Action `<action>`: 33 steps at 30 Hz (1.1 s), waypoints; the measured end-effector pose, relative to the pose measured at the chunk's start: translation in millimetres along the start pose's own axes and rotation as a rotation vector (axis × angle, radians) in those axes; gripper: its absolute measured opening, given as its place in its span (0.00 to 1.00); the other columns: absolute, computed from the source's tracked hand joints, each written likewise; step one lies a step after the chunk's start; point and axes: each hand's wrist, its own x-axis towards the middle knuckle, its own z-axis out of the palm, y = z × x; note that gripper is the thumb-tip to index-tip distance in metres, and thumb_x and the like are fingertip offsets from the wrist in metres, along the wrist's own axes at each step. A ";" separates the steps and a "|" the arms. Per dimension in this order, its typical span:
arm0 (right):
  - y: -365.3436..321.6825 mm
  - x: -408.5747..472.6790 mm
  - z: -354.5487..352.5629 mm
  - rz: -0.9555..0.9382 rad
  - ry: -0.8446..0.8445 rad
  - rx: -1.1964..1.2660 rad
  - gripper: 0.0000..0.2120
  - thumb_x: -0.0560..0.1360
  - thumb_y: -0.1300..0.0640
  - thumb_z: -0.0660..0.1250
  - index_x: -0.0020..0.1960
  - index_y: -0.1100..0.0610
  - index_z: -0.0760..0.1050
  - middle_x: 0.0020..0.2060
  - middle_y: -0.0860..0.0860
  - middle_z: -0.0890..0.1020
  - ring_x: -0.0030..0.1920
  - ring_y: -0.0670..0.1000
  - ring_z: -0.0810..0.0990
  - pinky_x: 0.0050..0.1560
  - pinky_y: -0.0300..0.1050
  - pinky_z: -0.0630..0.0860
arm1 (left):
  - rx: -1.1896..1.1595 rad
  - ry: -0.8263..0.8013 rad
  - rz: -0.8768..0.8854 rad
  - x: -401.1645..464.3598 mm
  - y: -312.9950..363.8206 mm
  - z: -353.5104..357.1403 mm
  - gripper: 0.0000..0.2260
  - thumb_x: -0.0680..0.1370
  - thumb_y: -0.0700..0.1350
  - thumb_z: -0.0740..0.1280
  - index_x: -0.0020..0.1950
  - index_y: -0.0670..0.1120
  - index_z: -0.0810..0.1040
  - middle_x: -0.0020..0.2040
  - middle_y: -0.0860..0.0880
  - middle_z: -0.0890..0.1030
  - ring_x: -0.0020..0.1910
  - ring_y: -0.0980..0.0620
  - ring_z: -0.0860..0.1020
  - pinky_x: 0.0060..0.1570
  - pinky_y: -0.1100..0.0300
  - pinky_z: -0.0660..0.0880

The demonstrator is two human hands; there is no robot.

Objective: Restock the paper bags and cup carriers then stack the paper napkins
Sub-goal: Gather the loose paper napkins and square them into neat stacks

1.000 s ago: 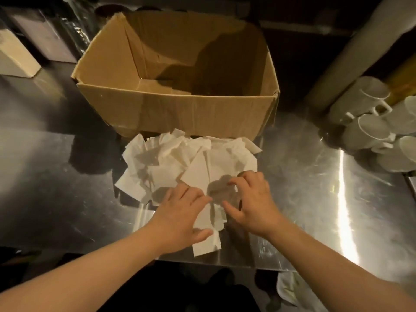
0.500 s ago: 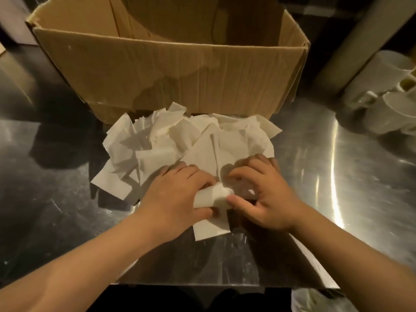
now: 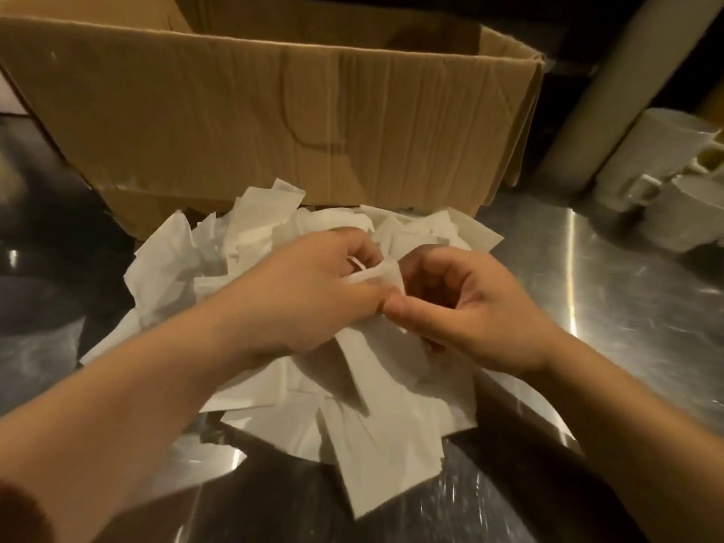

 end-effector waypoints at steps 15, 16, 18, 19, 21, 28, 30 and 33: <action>-13.9 -10.8 12.1 0.062 0.242 0.288 0.08 0.77 0.49 0.67 0.51 0.52 0.79 0.41 0.45 0.85 0.41 0.48 0.85 0.39 0.43 0.83 | -0.841 0.077 0.045 -14.1 4.0 28.3 0.11 0.73 0.47 0.71 0.54 0.48 0.87 0.48 0.44 0.87 0.47 0.45 0.87 0.47 0.47 0.85; -19.8 -8.7 10.0 0.050 0.267 0.252 0.07 0.80 0.50 0.66 0.51 0.52 0.79 0.39 0.45 0.84 0.37 0.47 0.83 0.37 0.41 0.81 | -0.914 0.101 0.033 -14.1 9.2 26.4 0.12 0.76 0.46 0.70 0.58 0.45 0.85 0.50 0.41 0.87 0.49 0.43 0.86 0.50 0.46 0.85; -30.7 -3.4 2.5 0.057 0.339 0.201 0.07 0.83 0.53 0.64 0.49 0.54 0.77 0.34 0.48 0.82 0.31 0.48 0.78 0.30 0.37 0.75 | -1.062 0.176 0.013 -13.2 18.4 19.7 0.10 0.82 0.44 0.64 0.58 0.41 0.82 0.51 0.40 0.87 0.51 0.42 0.86 0.54 0.45 0.83; -36.4 -1.0 -2.5 0.066 0.346 0.163 0.07 0.83 0.54 0.63 0.49 0.55 0.76 0.33 0.50 0.82 0.29 0.48 0.77 0.27 0.36 0.72 | -1.140 0.206 0.010 -13.0 21.5 15.7 0.10 0.84 0.43 0.61 0.58 0.41 0.80 0.53 0.40 0.87 0.53 0.42 0.86 0.57 0.44 0.82; -45.3 1.5 -10.1 0.092 0.277 0.044 0.08 0.83 0.56 0.63 0.47 0.56 0.77 0.32 0.51 0.82 0.28 0.49 0.77 0.25 0.34 0.69 | -1.299 0.210 0.018 -12.2 23.6 10.3 0.12 0.86 0.44 0.57 0.64 0.41 0.76 0.59 0.41 0.86 0.58 0.41 0.85 0.63 0.40 0.78; -33.1 -16.5 10.1 0.118 -0.140 -0.210 0.06 0.77 0.47 0.71 0.45 0.48 0.84 0.37 0.46 0.85 0.34 0.44 0.82 0.36 0.36 0.79 | -1.443 -0.080 -0.001 -19.7 -2.1 17.1 0.19 0.81 0.56 0.63 0.63 0.42 0.74 0.47 0.43 0.78 0.40 0.48 0.73 0.44 0.56 0.72; -28.9 -20.5 13.0 0.100 -0.221 -0.309 0.05 0.75 0.45 0.73 0.47 0.45 0.85 0.40 0.42 0.85 0.40 0.41 0.84 0.41 0.35 0.80 | -1.384 -0.159 -0.014 -18.7 -8.2 18.6 0.20 0.79 0.54 0.64 0.64 0.42 0.73 0.48 0.44 0.77 0.38 0.49 0.71 0.43 0.58 0.70; -26.1 -22.3 15.9 0.127 -0.323 -0.471 0.15 0.70 0.37 0.75 0.53 0.41 0.80 0.48 0.37 0.81 0.49 0.41 0.80 0.50 0.34 0.80 | -1.365 -0.186 -0.044 -15.1 -13.3 21.5 0.19 0.81 0.55 0.61 0.63 0.42 0.76 0.48 0.45 0.78 0.39 0.49 0.72 0.44 0.58 0.69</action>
